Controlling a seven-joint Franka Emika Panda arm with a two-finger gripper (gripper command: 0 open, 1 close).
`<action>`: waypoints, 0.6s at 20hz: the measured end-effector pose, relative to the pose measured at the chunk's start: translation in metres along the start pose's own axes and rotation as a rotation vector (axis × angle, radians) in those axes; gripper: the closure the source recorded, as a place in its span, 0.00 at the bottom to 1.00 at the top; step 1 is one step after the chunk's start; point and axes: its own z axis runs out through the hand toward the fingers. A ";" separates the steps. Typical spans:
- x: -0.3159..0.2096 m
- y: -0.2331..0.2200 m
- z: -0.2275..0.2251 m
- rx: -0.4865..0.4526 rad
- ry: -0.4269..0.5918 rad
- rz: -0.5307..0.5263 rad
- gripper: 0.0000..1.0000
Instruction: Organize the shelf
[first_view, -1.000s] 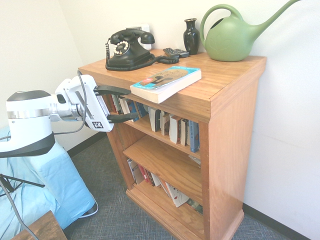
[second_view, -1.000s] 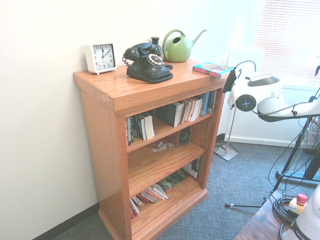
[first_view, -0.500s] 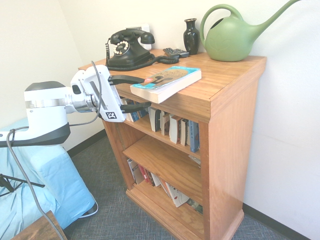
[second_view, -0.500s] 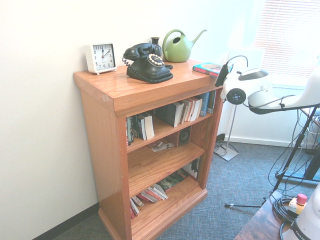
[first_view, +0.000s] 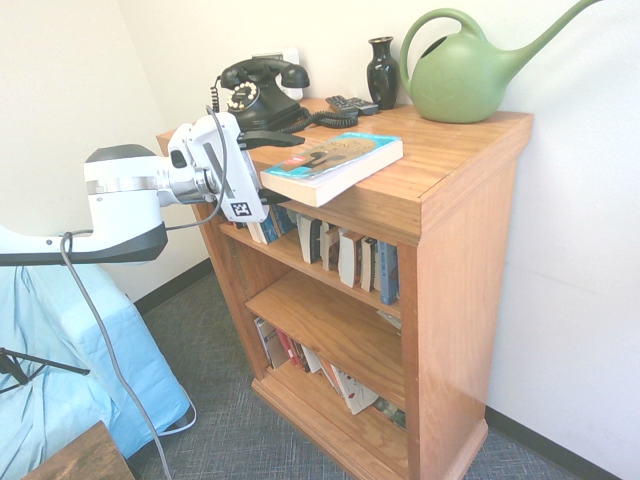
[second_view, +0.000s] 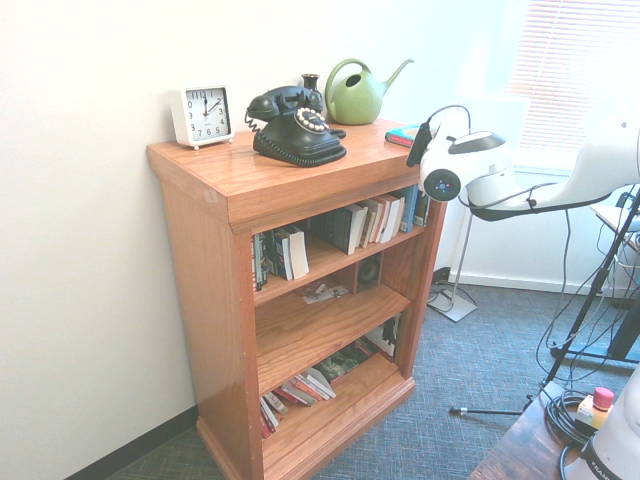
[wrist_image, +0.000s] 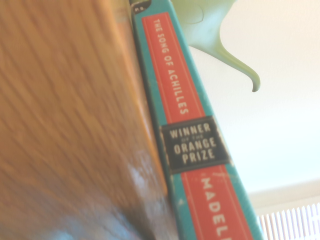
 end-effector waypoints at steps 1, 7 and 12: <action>-0.001 0.001 0.003 -0.004 -0.004 -0.001 1.00; -0.011 0.002 0.015 -0.020 -0.024 -0.009 1.00; -0.010 0.001 0.012 -0.014 -0.021 -0.009 1.00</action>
